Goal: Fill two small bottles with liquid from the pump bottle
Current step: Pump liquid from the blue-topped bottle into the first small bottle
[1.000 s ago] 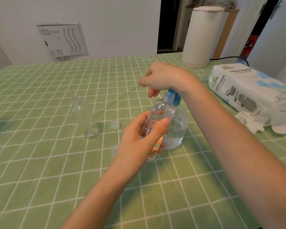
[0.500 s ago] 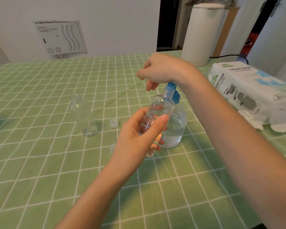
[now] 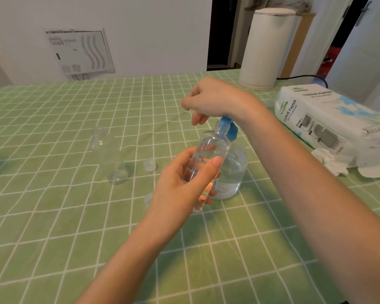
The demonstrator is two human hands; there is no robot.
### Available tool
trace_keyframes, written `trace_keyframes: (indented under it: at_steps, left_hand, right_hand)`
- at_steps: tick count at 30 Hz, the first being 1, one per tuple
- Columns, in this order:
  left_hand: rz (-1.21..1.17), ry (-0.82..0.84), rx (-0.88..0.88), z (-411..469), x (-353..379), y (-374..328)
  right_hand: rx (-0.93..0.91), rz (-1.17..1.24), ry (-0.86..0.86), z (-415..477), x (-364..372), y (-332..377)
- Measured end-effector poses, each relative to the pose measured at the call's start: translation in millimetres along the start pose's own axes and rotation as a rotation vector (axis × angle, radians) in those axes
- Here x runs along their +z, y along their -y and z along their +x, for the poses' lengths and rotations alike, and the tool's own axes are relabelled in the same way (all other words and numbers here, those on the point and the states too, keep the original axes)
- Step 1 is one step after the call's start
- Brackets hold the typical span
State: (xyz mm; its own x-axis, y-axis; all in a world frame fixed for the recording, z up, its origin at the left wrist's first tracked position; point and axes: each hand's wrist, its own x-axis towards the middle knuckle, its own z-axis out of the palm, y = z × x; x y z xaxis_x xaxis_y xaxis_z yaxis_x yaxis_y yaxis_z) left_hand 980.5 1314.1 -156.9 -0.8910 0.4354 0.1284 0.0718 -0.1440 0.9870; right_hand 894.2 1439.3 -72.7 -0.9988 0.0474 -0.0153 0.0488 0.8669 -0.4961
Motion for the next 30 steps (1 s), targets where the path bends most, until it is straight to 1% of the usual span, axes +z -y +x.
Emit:
trace_keyframes:
  at_steps: [4,7,14,18,27,30]
  left_hand:
    - [-0.007,0.000,0.005,0,-1,-2]
    - [-0.008,0.001,0.009,1,-1,-2]
    - [0.007,-0.005,0.006,0,-2,0]
    - [0.008,-0.003,-0.002,0,-1,1]
    - [0.002,-0.001,0.011,0,-1,-1]
    - [-0.008,0.002,0.018,0,-2,-1]
  right_hand:
    - [-0.021,-0.019,-0.031,1,-7,4]
    - [-0.028,-0.020,-0.009,1,-6,6]
    - [-0.017,-0.068,-0.015,0,0,4]
    - [-0.008,-0.069,0.000,-1,4,0]
    - [-0.039,-0.047,-0.063,3,-3,3]
    - [-0.041,-0.050,-0.049,3,-3,3]
